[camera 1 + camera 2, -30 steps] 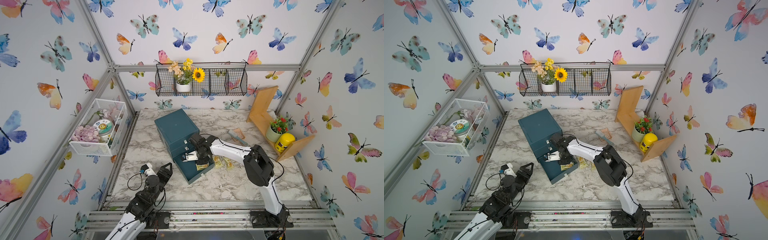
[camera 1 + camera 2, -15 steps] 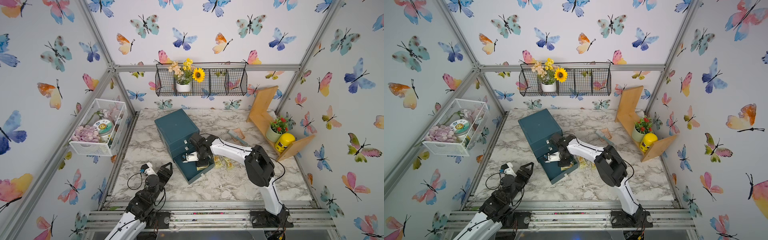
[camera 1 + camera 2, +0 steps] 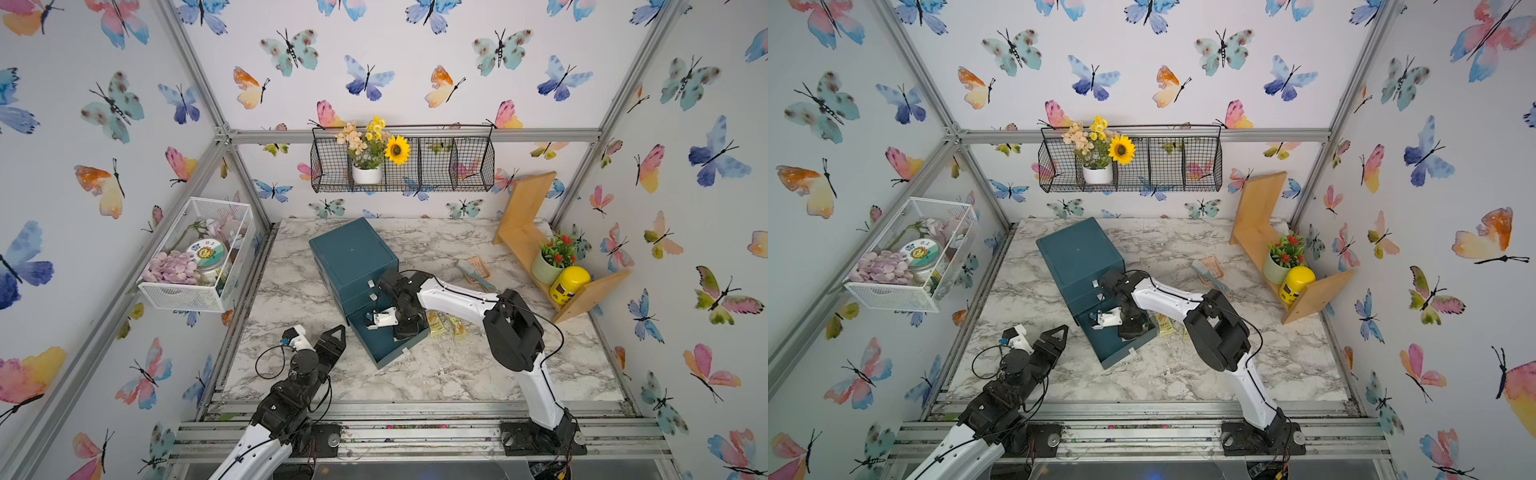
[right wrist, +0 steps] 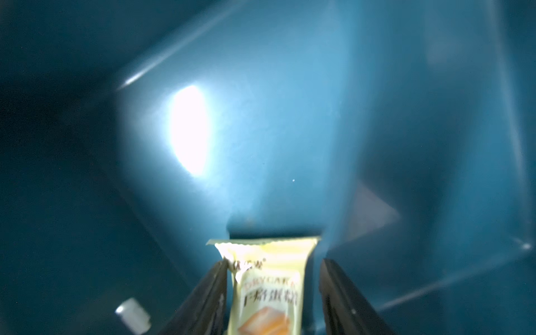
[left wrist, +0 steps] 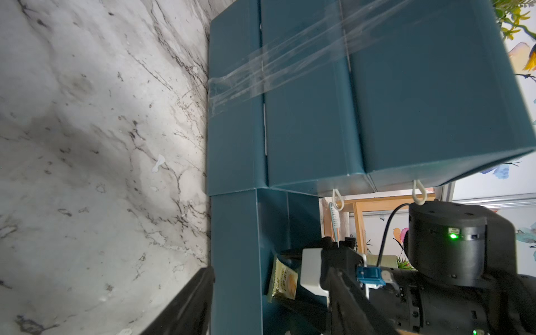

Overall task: Take the cookies out of the drawer
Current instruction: Pick up the cookie from the drawer.

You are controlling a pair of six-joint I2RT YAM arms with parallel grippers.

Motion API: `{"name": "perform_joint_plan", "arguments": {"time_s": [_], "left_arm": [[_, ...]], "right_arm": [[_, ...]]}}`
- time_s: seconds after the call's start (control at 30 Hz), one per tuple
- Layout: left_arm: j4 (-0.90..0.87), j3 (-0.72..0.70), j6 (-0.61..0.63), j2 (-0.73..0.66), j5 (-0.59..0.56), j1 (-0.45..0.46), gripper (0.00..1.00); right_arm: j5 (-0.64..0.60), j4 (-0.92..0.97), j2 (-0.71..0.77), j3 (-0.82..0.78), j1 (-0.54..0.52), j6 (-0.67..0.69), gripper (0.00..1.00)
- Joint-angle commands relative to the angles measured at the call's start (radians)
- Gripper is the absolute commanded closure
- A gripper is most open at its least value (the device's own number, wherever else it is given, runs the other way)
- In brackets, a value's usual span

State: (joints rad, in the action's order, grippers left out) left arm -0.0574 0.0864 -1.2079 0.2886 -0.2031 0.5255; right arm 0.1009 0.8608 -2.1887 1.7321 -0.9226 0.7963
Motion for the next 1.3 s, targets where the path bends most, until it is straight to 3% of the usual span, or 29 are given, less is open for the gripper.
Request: {"name": "perform_joint_plan", "arguments": {"time_s": [0.0,0.13,0.4,0.7,1.03,1.27], "left_arm": [[0.01,0.013,0.016,-0.011,0.019,-0.004,0.33],[0.008,0.014,0.017,-0.011,0.016,-0.003,0.33],[0.006,0.011,0.016,-0.008,0.011,-0.003,0.34],[0.006,0.011,0.012,-0.003,0.01,-0.004,0.34],[0.022,0.015,0.021,0.007,0.017,-0.004,0.34],[0.037,0.022,0.035,0.023,0.024,-0.003,0.34]], "right_arm": [[0.012,0.052,-0.03,0.017,-0.005,-0.011,0.44],[-0.014,0.04,-0.038,0.008,-0.005,-0.011,0.44],[-0.043,-0.034,-0.03,0.012,-0.005,-0.021,0.57],[0.05,-0.226,0.014,-0.017,-0.005,-0.109,0.59],[0.019,-0.282,0.129,-0.14,-0.004,-0.195,0.4],[-0.023,-0.228,0.104,-0.135,-0.004,-0.213,0.36]]}}
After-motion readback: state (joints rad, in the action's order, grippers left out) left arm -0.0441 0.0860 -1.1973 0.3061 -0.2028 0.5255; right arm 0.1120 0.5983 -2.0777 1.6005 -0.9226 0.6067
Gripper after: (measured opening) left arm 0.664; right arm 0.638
